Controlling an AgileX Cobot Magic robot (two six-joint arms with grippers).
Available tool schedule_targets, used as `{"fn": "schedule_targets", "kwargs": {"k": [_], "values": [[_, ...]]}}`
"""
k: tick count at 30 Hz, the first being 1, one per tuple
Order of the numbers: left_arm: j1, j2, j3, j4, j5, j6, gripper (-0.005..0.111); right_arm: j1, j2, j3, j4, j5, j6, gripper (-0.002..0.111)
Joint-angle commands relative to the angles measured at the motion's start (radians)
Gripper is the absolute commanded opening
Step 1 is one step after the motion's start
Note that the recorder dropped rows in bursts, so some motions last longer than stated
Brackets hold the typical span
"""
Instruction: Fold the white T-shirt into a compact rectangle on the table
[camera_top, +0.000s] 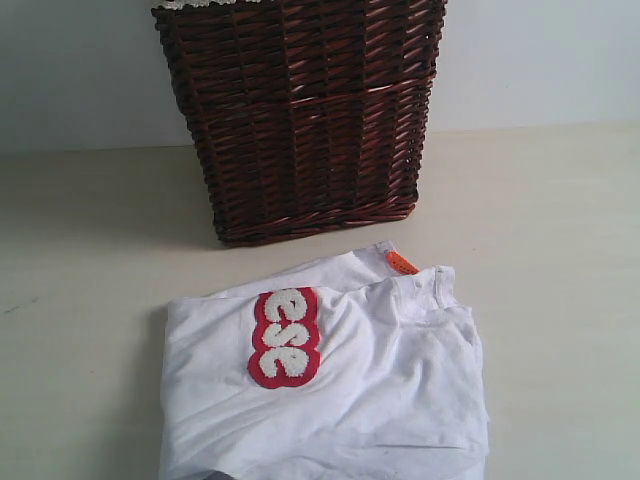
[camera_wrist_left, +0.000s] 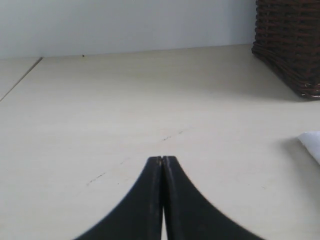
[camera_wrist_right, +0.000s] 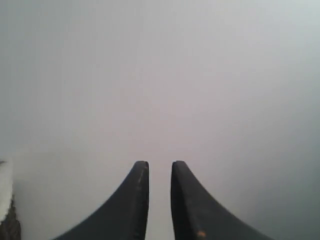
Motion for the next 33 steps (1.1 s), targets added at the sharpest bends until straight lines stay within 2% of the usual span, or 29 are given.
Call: {"fn": "schedule_targets", "kwargs": {"k": [1, 9, 15, 19, 21, 23, 25, 29, 33], "values": [[0.001, -0.006, -0.001, -0.003, -0.006, -0.001, 0.0, -0.057, -0.302, 0.195, -0.012, 0.031, 0.037, 0.018], [0.001, -0.006, -0.001, -0.003, -0.006, -0.001, 0.0, -0.051, -0.646, 0.255, -0.001, 0.499, 0.034, 0.018], [0.001, -0.006, -0.001, -0.003, -0.006, -0.001, 0.0, -0.051, -0.66, 0.255, -0.032, 0.754, -0.021, 0.018], [0.001, -0.006, -0.001, -0.003, -0.004, -0.001, 0.0, -0.051, -0.66, 0.255, -0.038, 0.76, -0.026, 0.018], [0.001, -0.006, -0.001, -0.003, -0.004, -0.001, 0.0, -0.033, -0.66, 0.255, -0.135, 0.756, 0.009, 0.018], [0.001, -0.006, -0.001, -0.003, -0.004, -0.001, 0.0, -0.003, -0.66, 0.27, -0.246, 0.732, 0.078, 0.018], [0.001, -0.006, -0.001, -0.003, -0.004, -0.001, 0.0, 0.033, -0.66, 0.319, -0.394, 0.676, 0.249, 0.018], [0.001, -0.006, -0.001, -0.003, -0.004, -0.001, 0.0, 0.102, -0.66, 0.468, -0.575, 0.442, 0.59, 0.018], [0.001, -0.006, -0.001, -0.003, -0.004, -0.001, 0.0, 0.152, -0.66, 0.535, -0.602, 0.411, 0.596, 0.018]]}}
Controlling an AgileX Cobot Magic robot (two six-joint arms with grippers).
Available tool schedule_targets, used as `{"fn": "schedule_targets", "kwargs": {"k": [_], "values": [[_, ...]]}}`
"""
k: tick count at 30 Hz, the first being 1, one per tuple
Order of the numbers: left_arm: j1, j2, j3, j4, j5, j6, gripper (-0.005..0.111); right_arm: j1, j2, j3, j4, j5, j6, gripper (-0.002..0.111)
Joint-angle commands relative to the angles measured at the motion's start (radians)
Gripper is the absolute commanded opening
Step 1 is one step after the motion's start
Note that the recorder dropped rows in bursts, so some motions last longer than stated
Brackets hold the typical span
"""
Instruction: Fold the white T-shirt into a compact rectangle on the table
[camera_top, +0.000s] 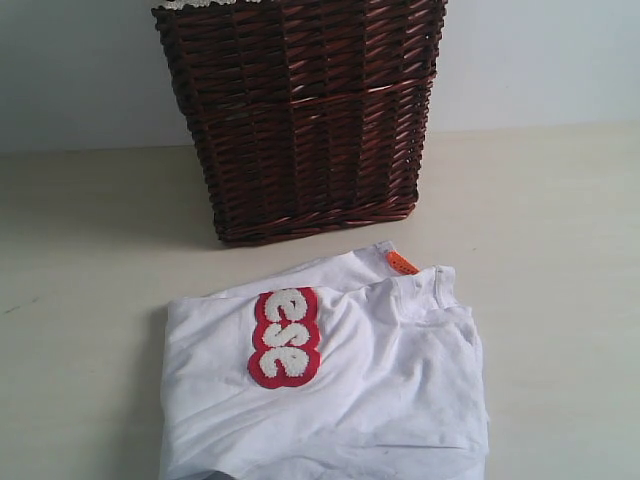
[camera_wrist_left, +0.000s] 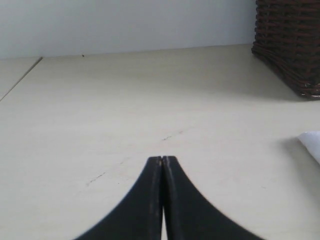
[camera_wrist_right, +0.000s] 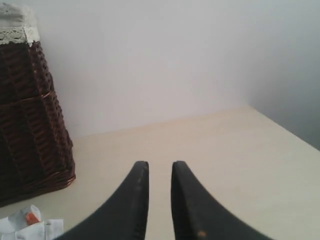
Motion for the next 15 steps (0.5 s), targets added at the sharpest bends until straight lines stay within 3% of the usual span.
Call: {"fn": "schedule_targets", "kwargs": {"k": [1, 8, 15], "values": [[0.001, -0.006, -0.001, -0.003, -0.004, -0.001, 0.0, 0.039, -0.004, 0.059, -0.028, -0.044, 0.044, 0.018], [0.001, -0.006, -0.001, -0.003, -0.004, -0.001, 0.0, 0.04, -0.004, 0.097, 0.152, -0.009, -0.115, 0.018], [0.001, -0.006, -0.001, -0.003, -0.004, -0.001, 0.0, 0.04, -0.004, 0.134, 0.13, -0.07, -0.115, 0.018]]}}
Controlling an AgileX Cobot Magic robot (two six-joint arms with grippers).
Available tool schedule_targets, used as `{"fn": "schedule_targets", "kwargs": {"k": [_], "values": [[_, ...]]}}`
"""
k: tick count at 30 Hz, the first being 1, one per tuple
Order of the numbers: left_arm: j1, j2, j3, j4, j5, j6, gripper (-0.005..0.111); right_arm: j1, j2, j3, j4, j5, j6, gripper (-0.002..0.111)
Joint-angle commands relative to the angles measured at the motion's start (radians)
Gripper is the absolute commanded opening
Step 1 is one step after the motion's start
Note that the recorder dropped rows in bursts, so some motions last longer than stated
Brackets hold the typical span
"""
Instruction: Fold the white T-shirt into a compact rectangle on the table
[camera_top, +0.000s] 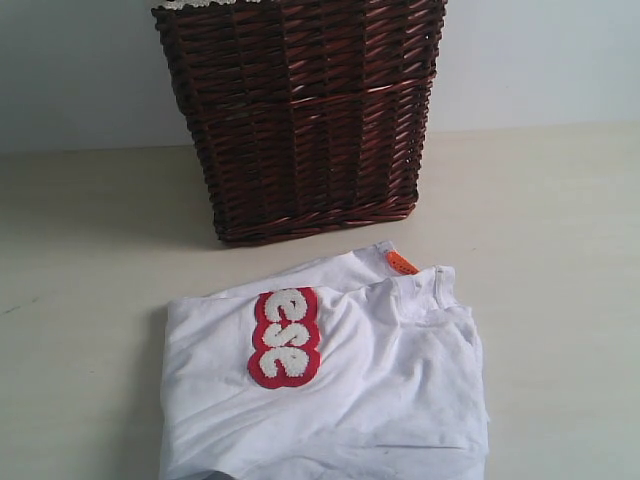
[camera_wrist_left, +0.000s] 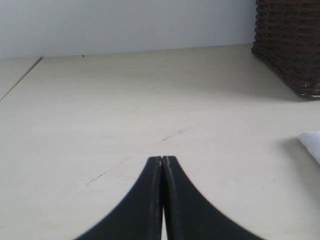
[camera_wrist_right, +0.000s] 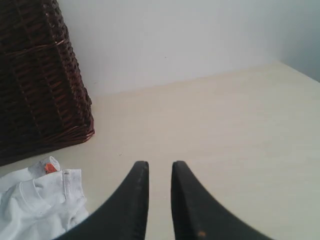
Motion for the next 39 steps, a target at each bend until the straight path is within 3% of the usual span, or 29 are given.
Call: {"fn": "schedule_targets", "kwargs": {"k": [1, 14, 39], "values": [[0.001, -0.006, -0.001, -0.003, -0.004, -0.001, 0.0, 0.0, -0.004, 0.004, -0.01, -0.05, -0.01, 0.018], [0.004, -0.006, -0.001, -0.003, -0.004, -0.001, 0.0, 0.006, -0.004, 0.004, -0.013, 0.097, 0.01, 0.018], [0.004, -0.006, -0.001, -0.003, -0.004, -0.001, 0.0, 0.004, -0.004, 0.004, 0.006, 0.091, 0.01, 0.018]]}}
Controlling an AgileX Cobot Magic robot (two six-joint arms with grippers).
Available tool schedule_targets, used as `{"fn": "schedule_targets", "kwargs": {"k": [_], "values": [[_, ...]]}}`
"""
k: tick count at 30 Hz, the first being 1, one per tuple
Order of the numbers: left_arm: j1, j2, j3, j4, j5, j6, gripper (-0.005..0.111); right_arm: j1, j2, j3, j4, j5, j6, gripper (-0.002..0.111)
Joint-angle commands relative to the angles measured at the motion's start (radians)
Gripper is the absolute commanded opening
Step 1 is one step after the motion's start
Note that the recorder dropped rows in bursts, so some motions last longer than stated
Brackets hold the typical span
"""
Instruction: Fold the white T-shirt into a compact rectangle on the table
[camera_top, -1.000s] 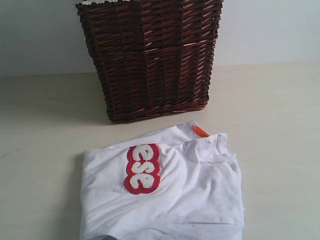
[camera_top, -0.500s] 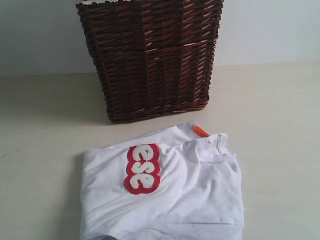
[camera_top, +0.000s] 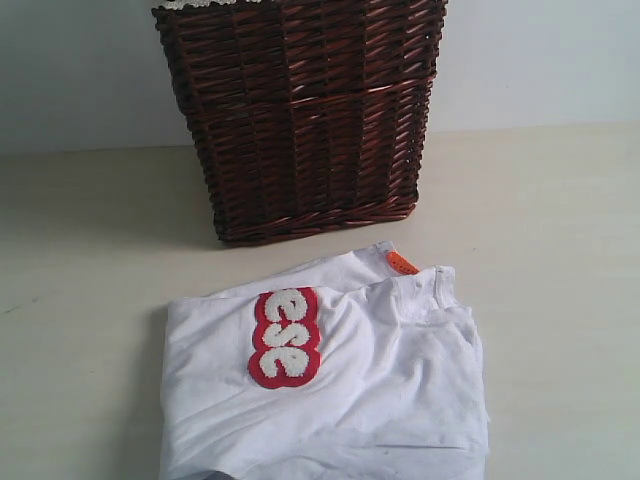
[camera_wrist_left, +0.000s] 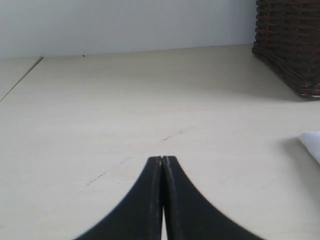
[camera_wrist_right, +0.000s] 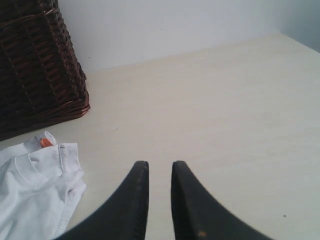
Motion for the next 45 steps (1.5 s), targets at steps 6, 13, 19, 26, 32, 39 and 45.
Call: {"fn": "schedule_targets", "kwargs": {"k": [6, 13, 19, 26, 32, 39, 45], "values": [[-0.007, -0.006, -0.001, -0.003, -0.004, -0.001, 0.0, 0.002, -0.004, 0.004, 0.003, -0.002, 0.003, 0.018], [-0.009, -0.006, -0.001, -0.003, -0.004, -0.001, 0.0, 0.002, -0.004, 0.004, 0.003, -0.002, 0.002, 0.018], [-0.082, -0.006, -0.001, -0.003, -0.004, -0.001, 0.0, 0.002, -0.004, 0.004, 0.003, -0.002, 0.002, 0.018], [-0.087, -0.006, -0.001, -0.003, -0.004, -0.001, 0.0, 0.002, -0.004, 0.004, 0.003, -0.002, 0.002, 0.018], [-0.087, -0.006, -0.001, -0.003, -0.004, -0.001, 0.0, 0.002, -0.004, 0.004, 0.003, -0.002, 0.002, 0.018], [-0.087, -0.006, -0.001, -0.003, -0.004, -0.001, 0.0, 0.002, -0.004, 0.004, 0.003, 0.009, 0.025, 0.018], [-0.087, -0.006, -0.001, -0.003, -0.004, -0.001, 0.0, 0.002, -0.004, 0.004, 0.003, 0.007, -0.001, 0.0]]}}
